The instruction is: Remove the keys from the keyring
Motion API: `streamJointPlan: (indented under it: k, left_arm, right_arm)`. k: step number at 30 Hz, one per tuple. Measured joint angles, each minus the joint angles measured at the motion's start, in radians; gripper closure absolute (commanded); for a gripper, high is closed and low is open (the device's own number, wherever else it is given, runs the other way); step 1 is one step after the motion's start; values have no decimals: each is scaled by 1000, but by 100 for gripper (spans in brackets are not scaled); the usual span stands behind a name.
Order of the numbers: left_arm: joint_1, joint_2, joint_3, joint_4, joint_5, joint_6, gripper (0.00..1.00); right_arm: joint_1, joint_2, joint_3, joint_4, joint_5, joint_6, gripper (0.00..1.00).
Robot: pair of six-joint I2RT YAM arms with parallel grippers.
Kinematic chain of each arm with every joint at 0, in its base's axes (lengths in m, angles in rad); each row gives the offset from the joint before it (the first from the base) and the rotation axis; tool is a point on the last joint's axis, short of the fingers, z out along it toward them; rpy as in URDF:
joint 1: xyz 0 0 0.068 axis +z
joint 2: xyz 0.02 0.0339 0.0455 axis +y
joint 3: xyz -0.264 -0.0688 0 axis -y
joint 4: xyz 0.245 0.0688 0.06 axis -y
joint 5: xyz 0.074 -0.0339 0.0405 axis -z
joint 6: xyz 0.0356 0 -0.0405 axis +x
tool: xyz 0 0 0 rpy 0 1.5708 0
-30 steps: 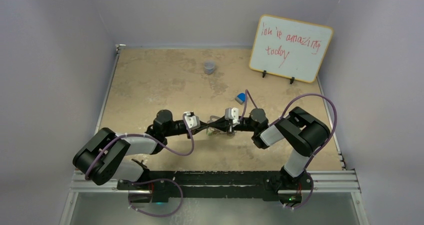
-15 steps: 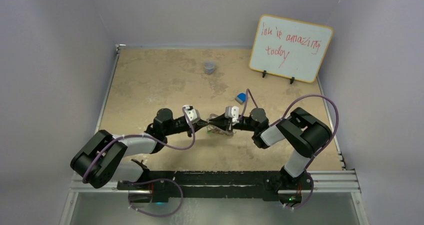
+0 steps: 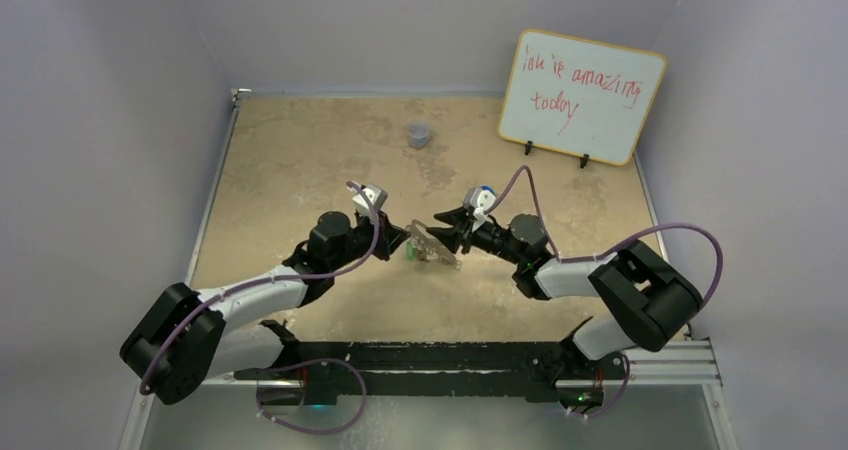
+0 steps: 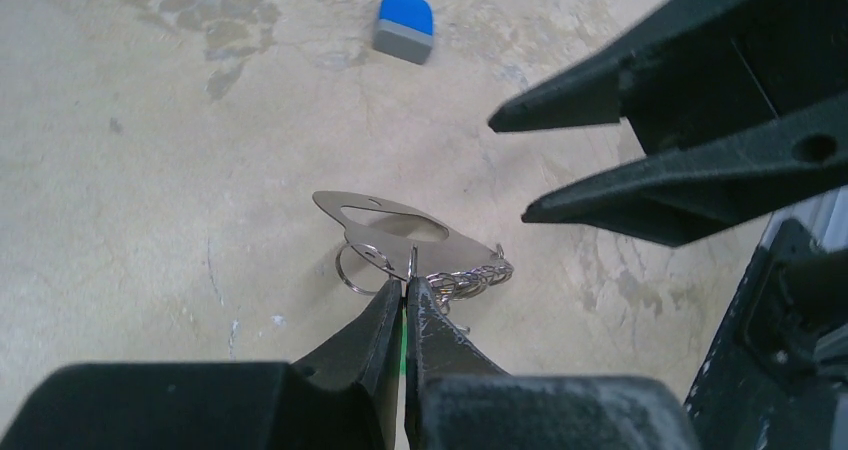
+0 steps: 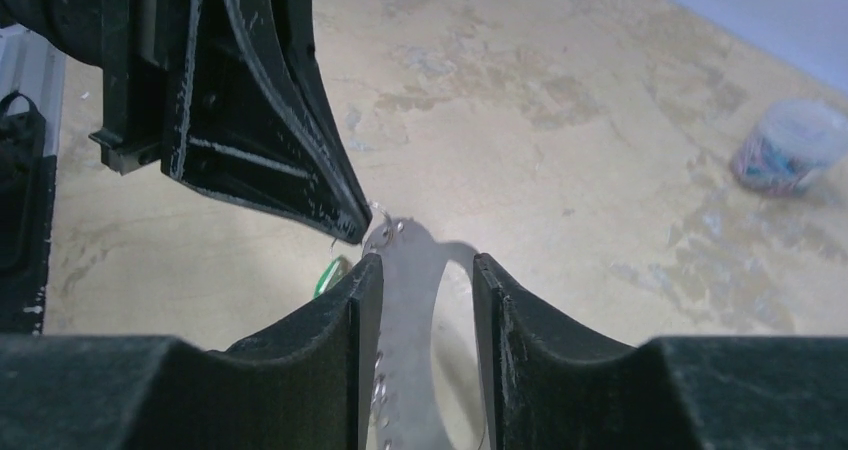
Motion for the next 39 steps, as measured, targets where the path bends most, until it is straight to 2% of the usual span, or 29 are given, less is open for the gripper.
streamJointPlan:
  k: [4, 8, 17, 26, 39]
  left_arm:
    - [-6, -17, 60, -153, -100, -153, 100]
    - [-26, -18, 96, -277, -166, -283, 100]
    - [-88, -18, 182, -504, -266, -494, 100]
    - [-89, -47, 185, -574, -297, -580, 100]
    - [-89, -60, 185, -583, -301, -634, 100]
  right_arm:
    - [17, -25, -1, -69, 80, 59, 55]
    - [101, -50, -13, -81, 165, 44, 54]
    - [246, 11, -23, -2, 266, -140, 60]
    - [338, 104, -40, 60, 350, -307, 63]
    - [397, 176, -8, 82, 438, -439, 70]
